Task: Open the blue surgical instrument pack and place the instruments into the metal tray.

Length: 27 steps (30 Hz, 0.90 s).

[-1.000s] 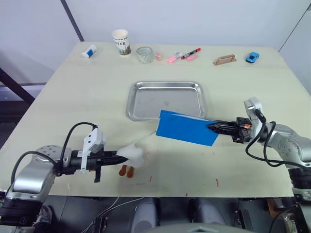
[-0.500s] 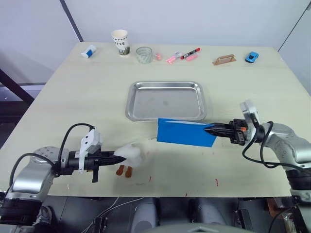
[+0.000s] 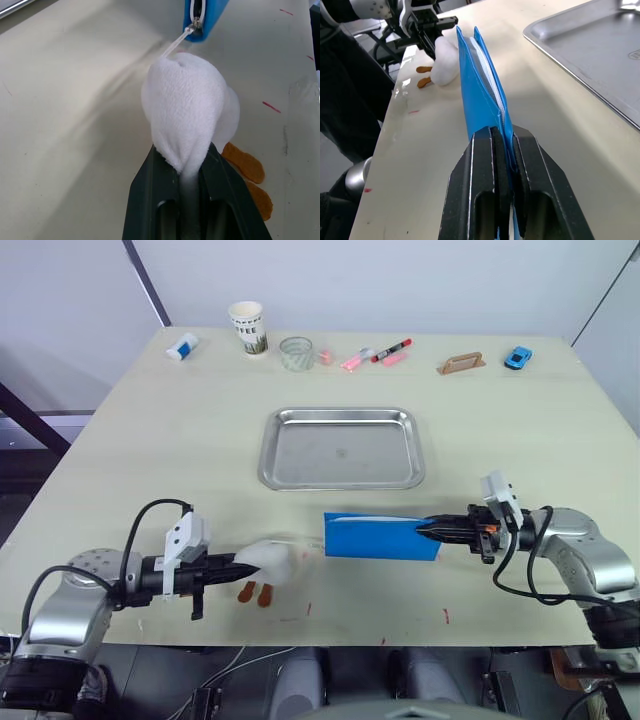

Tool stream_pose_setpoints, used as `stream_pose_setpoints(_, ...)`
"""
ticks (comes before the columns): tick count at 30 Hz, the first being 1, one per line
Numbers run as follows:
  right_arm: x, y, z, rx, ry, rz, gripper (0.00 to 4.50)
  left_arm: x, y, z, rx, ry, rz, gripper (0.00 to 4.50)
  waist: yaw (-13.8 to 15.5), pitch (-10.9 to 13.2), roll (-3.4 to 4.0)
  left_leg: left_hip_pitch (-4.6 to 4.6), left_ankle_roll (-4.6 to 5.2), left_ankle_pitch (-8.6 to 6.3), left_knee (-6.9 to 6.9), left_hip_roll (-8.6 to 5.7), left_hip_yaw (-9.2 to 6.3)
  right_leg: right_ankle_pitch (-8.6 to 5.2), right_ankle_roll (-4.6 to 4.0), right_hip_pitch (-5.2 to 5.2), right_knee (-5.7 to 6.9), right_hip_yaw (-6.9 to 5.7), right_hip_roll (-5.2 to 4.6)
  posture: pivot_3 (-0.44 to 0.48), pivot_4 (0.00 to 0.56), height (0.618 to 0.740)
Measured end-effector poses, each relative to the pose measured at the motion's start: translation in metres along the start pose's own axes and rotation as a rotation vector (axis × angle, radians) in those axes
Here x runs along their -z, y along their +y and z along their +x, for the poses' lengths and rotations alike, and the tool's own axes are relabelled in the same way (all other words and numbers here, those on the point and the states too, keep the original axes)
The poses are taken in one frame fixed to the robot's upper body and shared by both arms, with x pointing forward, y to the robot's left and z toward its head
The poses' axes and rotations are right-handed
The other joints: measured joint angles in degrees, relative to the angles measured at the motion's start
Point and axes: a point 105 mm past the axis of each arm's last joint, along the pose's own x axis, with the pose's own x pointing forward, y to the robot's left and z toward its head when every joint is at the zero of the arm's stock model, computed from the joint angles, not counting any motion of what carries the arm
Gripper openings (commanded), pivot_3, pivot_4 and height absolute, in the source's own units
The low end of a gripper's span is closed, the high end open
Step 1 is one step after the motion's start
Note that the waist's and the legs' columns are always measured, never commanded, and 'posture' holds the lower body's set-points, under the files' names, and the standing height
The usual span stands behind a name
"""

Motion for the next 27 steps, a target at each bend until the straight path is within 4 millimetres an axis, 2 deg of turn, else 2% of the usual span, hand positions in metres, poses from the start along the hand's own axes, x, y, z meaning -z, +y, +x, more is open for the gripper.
stream_pose_setpoints(5,0.005,0.004,0.003,-0.007,0.019,-0.023,0.00,0.004,-0.002,-0.002,-0.003,-0.011,0.007,0.01,-0.1,0.0,0.02,0.02,-0.02,0.01,-0.02,0.00,0.01,0.00,-0.01,0.00,0.00,0.00,0.00,0.000,0.150,0.740)
stream_pose_setpoints(6,0.007,0.006,0.004,-0.012,0.021,-0.029,0.00,0.008,-0.003,-0.005,-0.003,-0.013,0.001,0.90,-0.3,0.0,0.02,0.06,-0.06,0.03,-0.06,0.01,0.04,-0.01,-0.01,0.00,0.00,0.01,0.00,0.000,0.150,0.740)
stream_pose_setpoints(10,0.007,0.008,0.004,-0.013,0.022,-0.044,0.00,0.018,-0.001,-0.013,-0.032,-0.007,-0.035,2.36,-0.6,0.0,0.03,0.10,-0.05,0.03,-0.14,0.01,0.05,-0.01,-0.02,0.00,-0.01,0.02,0.01,0.000,0.150,0.740)
stream_pose_setpoints(14,0.008,0.008,0.003,-0.007,0.023,-0.051,0.00,0.017,0.002,-0.024,-0.054,-0.050,-0.070,4.23,-0.5,-0.1,-0.05,0.11,-0.04,0.02,-0.14,0.02,0.02,-0.01,-0.03,0.02,0.01,-0.02,-0.01,0.000,0.150,0.740)
stream_pose_setpoints(15,0.008,0.008,0.003,-0.005,0.024,-0.052,0.00,0.016,0.003,-0.026,-0.062,-0.059,-0.081,4.46,-0.5,-0.1,-0.05,0.11,-0.04,0.02,-0.14,0.02,0.02,-0.01,-0.02,0.02,0.01,-0.03,-0.01,0.000,0.150,0.740)
stream_pose_setpoints(19,0.008,0.007,0.001,-0.002,0.028,-0.060,0.00,0.000,0.011,-0.036,-0.093,-0.126,-0.130,4.46,-0.2,-0.1,-0.11,0.09,-0.06,0.03,-0.14,0.01,0.04,-0.01,-0.02,0.02,-0.01,-0.02,-0.02,0.000,0.150,0.740)
stream_pose_setpoints(20,0.008,0.006,0.001,0.002,0.029,-0.064,0.00,-0.012,0.012,-0.037,-0.080,-0.162,-0.128,4.46,0.0,-0.1,-0.11,0.09,-0.09,0.05,-0.14,0.01,0.03,-0.01,-0.02,0.02,-0.01,-0.02,-0.02,0.000,0.150,0.740)
stream_pose_setpoints(27,0.008,0.004,0.000,0.004,0.032,-0.068,0.00,-0.056,0.015,-0.026,-0.060,-0.257,-0.016,4.46,0.2,-0.1,-0.11,0.09,-0.14,0.08,-0.12,-0.02,0.03,0.00,-0.01,0.04,-0.01,-0.01,-0.03,0.000,0.150,0.740)
